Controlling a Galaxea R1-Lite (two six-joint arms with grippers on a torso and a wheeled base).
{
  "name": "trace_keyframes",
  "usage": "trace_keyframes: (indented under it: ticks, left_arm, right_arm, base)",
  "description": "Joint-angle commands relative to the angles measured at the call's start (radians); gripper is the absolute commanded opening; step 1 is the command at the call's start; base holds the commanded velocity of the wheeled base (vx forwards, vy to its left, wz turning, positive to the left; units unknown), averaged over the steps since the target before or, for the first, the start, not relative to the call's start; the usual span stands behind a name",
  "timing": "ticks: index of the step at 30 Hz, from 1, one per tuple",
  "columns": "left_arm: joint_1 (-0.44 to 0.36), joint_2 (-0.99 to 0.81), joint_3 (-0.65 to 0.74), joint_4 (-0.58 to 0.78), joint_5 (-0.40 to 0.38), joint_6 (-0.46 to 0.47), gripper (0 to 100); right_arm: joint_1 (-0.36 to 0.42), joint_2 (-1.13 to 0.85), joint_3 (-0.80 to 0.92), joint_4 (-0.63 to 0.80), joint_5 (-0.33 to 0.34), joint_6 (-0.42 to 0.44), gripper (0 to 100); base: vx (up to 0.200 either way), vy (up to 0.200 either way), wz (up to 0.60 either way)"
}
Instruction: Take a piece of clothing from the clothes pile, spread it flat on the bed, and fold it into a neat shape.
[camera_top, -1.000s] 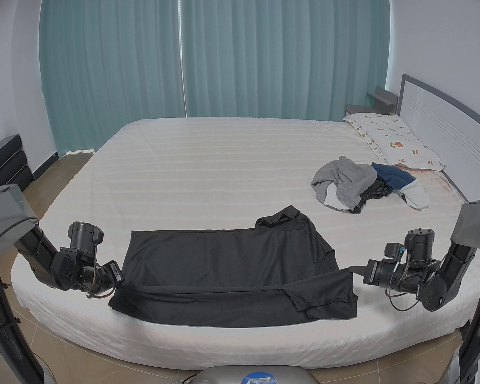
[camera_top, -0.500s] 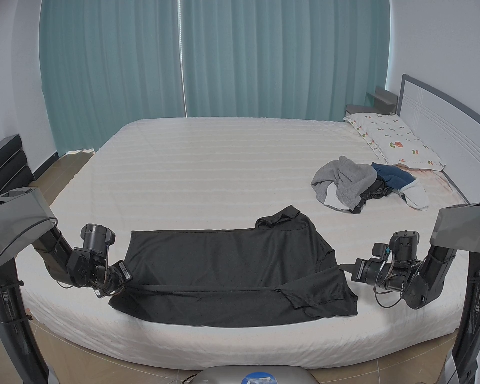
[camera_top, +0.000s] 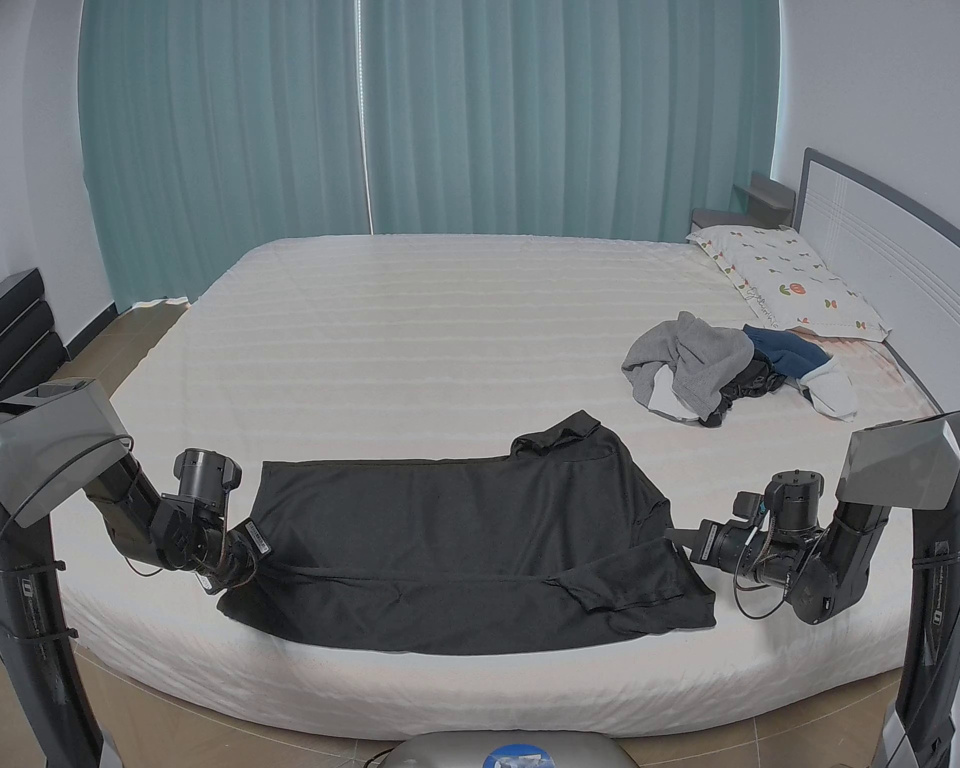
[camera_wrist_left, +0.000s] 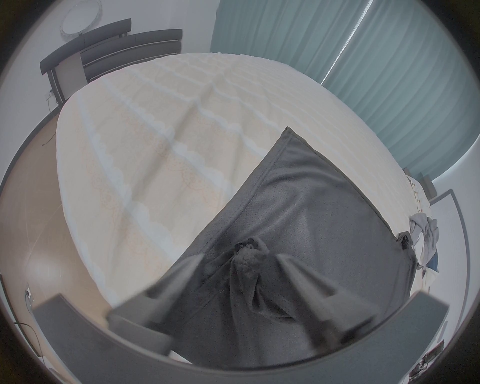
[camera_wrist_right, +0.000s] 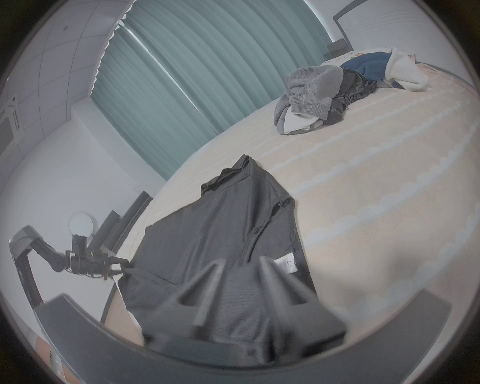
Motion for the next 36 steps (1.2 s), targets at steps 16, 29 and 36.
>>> trace_keyframes:
  ticks: [16, 29, 36]
  left_arm:
    - [0.041, -0.097, 0.047, -0.031, -0.046, -0.043, 100]
    - [0.066, -0.094, 0.033, -0.044, -0.093, -0.121, 100]
    - [0.064, -0.097, 0.031, -0.045, -0.093, -0.126, 100]
  right_arm:
    - [-0.08, 0.022, 0.026, -0.163, 0.056, 0.504, 100]
    - [-0.083, 0.043, 0.035, -0.164, 0.073, 0.504, 100]
    - [-0.082, 0.043, 0.035, -0.164, 0.073, 0.504, 100]
  base:
    - [0.0, 0.0, 0.0]
    - [0.0, 0.092, 0.0]
    - [0.0, 0.0, 0.0]
